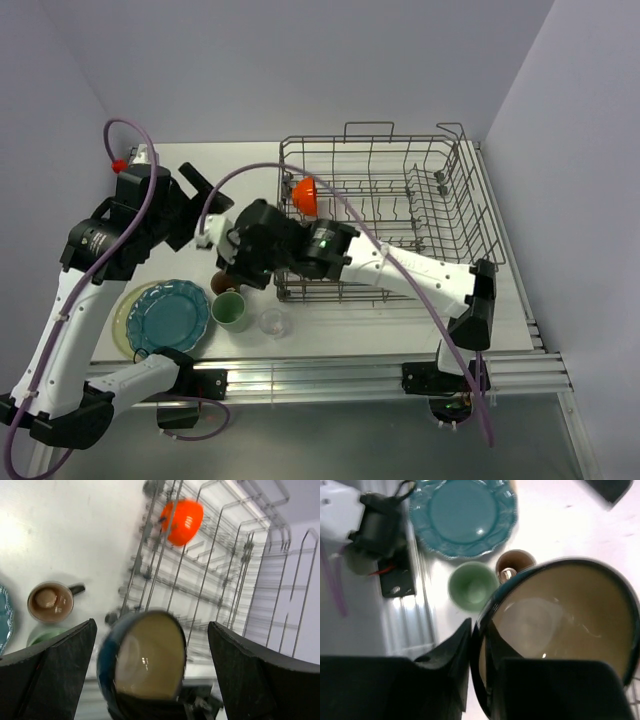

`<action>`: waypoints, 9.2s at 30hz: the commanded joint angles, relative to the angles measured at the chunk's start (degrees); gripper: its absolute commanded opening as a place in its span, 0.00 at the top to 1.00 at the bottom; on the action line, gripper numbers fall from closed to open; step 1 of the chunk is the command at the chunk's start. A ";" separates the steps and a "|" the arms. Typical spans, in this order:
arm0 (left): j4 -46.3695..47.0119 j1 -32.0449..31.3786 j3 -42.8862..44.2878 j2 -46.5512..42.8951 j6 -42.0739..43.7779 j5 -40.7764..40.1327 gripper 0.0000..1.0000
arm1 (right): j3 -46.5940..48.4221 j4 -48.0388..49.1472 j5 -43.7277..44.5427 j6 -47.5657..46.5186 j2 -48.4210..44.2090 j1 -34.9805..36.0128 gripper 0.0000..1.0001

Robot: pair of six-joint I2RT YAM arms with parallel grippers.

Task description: Load the mixed dishes into the dish rack

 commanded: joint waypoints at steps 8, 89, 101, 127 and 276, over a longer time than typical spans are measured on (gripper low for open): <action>-7.57 -0.29 -7.63 -7.36 0.25 -0.07 0.06 | -7.10 15.57 -18.70 23.61 -15.27 -31.46 1.00; -6.26 -0.20 -27.41 -11.93 -3.00 2.40 0.09 | -53.25 101.71 -22.16 90.86 7.13 -60.59 0.66; -6.17 -0.29 -29.34 -12.98 -3.44 2.22 0.08 | -52.20 96.89 -25.84 85.50 5.55 -60.85 0.34; -5.38 -0.29 -36.46 -11.49 -3.09 -1.47 0.08 | -17.30 26.92 -15.57 47.27 6.08 -51.98 0.15; 61.15 -0.29 -42.97 -20.55 -41.94 40.54 1.00 | -40.33 85.01 -54.15 92.35 -20.91 -35.98 0.13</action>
